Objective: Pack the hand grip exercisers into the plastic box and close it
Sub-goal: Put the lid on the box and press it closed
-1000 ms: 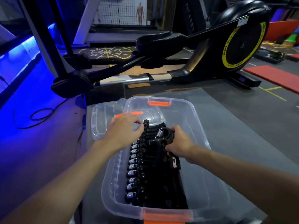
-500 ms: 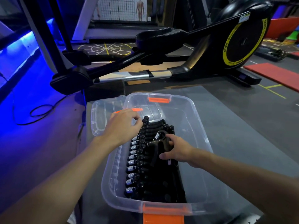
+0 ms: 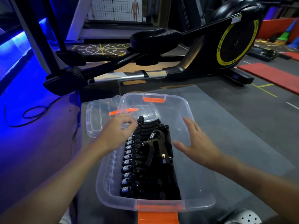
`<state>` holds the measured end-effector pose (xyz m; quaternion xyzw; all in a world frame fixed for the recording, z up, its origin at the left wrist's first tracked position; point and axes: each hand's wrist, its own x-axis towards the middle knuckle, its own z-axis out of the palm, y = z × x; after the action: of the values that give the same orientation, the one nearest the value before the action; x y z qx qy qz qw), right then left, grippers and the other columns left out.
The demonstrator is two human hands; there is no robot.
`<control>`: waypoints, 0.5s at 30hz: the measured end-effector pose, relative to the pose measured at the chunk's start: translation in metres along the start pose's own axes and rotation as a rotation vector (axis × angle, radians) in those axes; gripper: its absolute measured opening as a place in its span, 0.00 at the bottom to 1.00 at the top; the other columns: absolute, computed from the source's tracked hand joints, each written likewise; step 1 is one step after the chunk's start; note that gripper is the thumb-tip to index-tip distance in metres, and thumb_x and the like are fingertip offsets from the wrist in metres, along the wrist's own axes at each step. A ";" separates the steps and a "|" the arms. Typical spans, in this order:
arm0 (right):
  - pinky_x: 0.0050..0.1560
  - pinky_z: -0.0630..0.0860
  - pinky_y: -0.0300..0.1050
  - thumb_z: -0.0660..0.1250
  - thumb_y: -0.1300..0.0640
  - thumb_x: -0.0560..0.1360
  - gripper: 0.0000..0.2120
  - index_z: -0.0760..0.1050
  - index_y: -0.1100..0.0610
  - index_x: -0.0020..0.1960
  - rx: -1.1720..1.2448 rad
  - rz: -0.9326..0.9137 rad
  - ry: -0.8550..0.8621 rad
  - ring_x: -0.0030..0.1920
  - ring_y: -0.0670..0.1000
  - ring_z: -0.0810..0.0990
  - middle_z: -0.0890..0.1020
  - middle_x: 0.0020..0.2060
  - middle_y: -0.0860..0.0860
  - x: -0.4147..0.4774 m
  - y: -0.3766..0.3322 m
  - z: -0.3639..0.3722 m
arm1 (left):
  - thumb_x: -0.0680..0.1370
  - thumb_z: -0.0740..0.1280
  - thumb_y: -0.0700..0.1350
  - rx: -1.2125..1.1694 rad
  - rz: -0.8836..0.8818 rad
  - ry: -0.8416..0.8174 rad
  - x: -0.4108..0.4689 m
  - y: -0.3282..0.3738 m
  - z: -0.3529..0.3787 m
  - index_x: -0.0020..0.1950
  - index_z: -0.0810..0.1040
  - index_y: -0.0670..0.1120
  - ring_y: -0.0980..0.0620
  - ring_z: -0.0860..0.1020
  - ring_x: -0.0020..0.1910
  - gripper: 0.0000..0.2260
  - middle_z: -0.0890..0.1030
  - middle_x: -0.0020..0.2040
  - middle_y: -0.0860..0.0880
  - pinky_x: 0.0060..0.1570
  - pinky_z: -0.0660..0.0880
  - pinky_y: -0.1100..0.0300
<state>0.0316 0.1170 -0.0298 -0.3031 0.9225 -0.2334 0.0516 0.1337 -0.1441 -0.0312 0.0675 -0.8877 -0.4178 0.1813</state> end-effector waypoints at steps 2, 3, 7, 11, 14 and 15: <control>0.72 0.59 0.43 0.68 0.40 0.73 0.44 0.46 0.48 0.78 0.124 -0.019 0.019 0.76 0.47 0.56 0.53 0.78 0.43 0.001 0.005 0.001 | 0.73 0.62 0.54 -0.056 -0.003 0.024 0.000 -0.001 0.000 0.43 0.84 0.50 0.63 0.77 0.54 0.14 0.83 0.48 0.58 0.56 0.71 0.63; 0.72 0.59 0.42 0.70 0.41 0.72 0.45 0.46 0.47 0.78 0.182 -0.013 0.017 0.76 0.46 0.58 0.54 0.77 0.42 0.002 0.007 0.000 | 0.72 0.61 0.55 -0.071 -0.006 0.031 0.000 -0.001 0.000 0.43 0.84 0.50 0.62 0.78 0.54 0.14 0.83 0.47 0.58 0.58 0.72 0.61; 0.74 0.60 0.45 0.75 0.40 0.66 0.52 0.45 0.45 0.78 0.252 -0.022 -0.038 0.75 0.47 0.59 0.53 0.77 0.41 0.005 0.012 0.001 | 0.71 0.60 0.57 -0.111 -0.005 0.056 0.001 0.002 0.002 0.43 0.84 0.51 0.61 0.79 0.53 0.16 0.84 0.46 0.58 0.59 0.73 0.58; 0.72 0.60 0.42 0.77 0.41 0.65 0.53 0.47 0.46 0.78 0.231 -0.034 -0.044 0.75 0.47 0.59 0.55 0.77 0.44 0.008 0.015 -0.004 | 0.72 0.61 0.56 -0.129 -0.016 0.078 0.000 0.005 0.005 0.43 0.84 0.51 0.62 0.79 0.53 0.14 0.84 0.47 0.58 0.59 0.72 0.59; 0.72 0.58 0.41 0.74 0.40 0.67 0.50 0.47 0.47 0.78 0.193 -0.035 -0.075 0.76 0.48 0.58 0.55 0.78 0.45 0.010 0.014 -0.009 | 0.73 0.62 0.53 -0.149 -0.015 0.094 -0.002 0.006 0.006 0.44 0.84 0.50 0.63 0.78 0.53 0.13 0.83 0.48 0.57 0.58 0.71 0.64; 0.73 0.56 0.44 0.70 0.37 0.69 0.48 0.47 0.48 0.78 0.099 -0.043 -0.077 0.76 0.49 0.56 0.54 0.78 0.46 0.011 0.012 -0.009 | 0.73 0.61 0.51 -0.157 -0.018 0.116 -0.001 0.004 0.004 0.44 0.84 0.49 0.63 0.78 0.54 0.12 0.83 0.48 0.57 0.57 0.70 0.66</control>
<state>0.0142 0.1233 -0.0266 -0.3286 0.9005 -0.2679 0.0969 0.1336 -0.1380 -0.0306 0.0852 -0.8395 -0.4832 0.2334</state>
